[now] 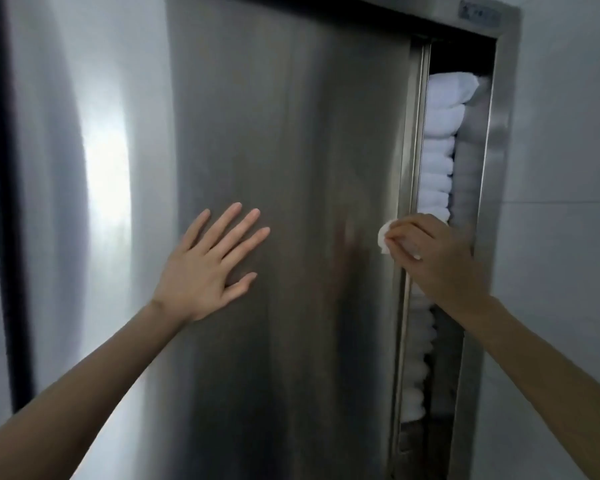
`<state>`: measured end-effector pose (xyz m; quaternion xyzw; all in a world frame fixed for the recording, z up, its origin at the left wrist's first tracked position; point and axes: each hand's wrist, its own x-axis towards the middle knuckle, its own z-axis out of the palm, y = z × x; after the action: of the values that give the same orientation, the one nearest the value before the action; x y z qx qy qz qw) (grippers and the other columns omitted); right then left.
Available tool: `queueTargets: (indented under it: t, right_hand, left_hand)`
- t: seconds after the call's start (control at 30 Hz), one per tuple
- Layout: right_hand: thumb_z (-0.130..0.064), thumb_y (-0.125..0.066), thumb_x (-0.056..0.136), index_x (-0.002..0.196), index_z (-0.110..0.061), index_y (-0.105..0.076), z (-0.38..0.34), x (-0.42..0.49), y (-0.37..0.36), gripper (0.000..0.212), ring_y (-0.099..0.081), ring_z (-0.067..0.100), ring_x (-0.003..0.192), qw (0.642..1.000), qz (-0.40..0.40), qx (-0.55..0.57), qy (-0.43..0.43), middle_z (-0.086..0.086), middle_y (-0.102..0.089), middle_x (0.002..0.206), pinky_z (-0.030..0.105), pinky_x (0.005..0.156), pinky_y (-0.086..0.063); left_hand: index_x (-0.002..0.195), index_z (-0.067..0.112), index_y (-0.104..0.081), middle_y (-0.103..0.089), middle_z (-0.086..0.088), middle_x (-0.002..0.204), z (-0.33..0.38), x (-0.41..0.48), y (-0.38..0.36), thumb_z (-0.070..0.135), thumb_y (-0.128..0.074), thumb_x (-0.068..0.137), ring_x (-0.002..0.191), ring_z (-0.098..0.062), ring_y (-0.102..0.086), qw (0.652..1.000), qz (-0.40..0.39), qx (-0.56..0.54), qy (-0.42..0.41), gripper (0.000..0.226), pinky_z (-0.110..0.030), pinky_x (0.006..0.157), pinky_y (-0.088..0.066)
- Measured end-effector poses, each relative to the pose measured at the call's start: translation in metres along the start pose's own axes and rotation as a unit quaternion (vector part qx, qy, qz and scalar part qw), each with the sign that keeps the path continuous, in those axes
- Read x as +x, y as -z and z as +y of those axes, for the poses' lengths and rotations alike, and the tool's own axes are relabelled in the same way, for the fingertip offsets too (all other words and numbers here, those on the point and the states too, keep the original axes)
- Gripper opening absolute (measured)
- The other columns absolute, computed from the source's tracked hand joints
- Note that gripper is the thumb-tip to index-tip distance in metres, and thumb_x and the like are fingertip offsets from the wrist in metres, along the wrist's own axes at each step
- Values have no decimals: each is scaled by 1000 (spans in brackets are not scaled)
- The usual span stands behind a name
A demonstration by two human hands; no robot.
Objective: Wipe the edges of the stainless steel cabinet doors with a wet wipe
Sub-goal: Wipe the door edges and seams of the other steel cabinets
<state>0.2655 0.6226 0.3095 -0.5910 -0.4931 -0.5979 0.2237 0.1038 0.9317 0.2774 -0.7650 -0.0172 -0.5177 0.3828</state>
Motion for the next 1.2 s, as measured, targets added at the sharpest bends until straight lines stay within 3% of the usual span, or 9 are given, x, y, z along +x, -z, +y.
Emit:
queueTargets:
  t: [0.17,0.33,0.53,0.67,0.77,0.9,1.07,1.2]
  right_hand:
    - [0,-75,75,93,6,-70,-4,4,-15,19,-67,31,87,998,21,52,-19,19,-69,96,42,79,-57]
    - [1,-72,78,91,7,-70,-3,19,-31,14,-68,30,88,992,71,103,-21,18,-69,98,40,82,-56]
    - [2,-71,80,87,3,-73,-31,62,-74,8,-69,26,85,979,127,157,-30,13,-71,97,35,81,-55]
    - [0,-65,86,95,2,-72,-46,61,-100,12,-68,25,95,981,117,151,-9,14,-70,105,30,87,-53]
    - [4,-67,81,89,7,-72,-55,49,-112,9,-69,28,92,983,139,86,77,17,-71,101,36,80,-56]
    - [2,-64,83,84,5,-73,-49,68,-105,9,-70,26,86,977,157,84,114,15,-72,95,34,71,-57]
    - [3,-71,74,83,2,-74,-36,131,-95,10,-71,26,78,982,158,71,71,12,-73,91,34,64,-58]
    - [2,-69,75,88,0,-74,-43,125,-96,14,-71,22,82,989,129,41,55,9,-73,98,28,64,-58]
  left_hand:
    - [151,22,-32,-28,-4,159,-33,-26,10,44,-34,97,148,-26,-22,1000,4,7,6,59,-47,118,-20]
    - [144,16,-44,-38,-8,153,-50,-38,23,30,-41,92,145,-29,-29,998,46,-18,46,54,-53,115,-25]
    - [148,15,-38,-30,-6,157,-30,60,34,35,-36,94,148,-23,-18,997,34,-25,58,58,-44,121,-11]
    - [151,14,-32,-25,-6,159,-15,99,22,36,-35,95,148,-26,-18,998,0,-21,58,60,-52,118,-18]
    - [152,14,-28,-22,-5,160,-16,93,12,37,-32,96,150,-24,-14,997,-3,-11,70,61,-51,119,-17]
    - [152,14,-28,-23,-5,160,-22,91,11,36,-32,96,150,-23,-14,998,9,-3,62,60,-47,120,-14]
    - [152,13,-29,-24,-6,160,-20,91,12,35,-31,96,149,-24,-15,998,9,1,65,60,-46,120,-14]
    - [152,14,-29,-24,-5,160,-21,91,12,36,-31,96,149,-23,-15,998,13,-3,64,60,-46,120,-14]
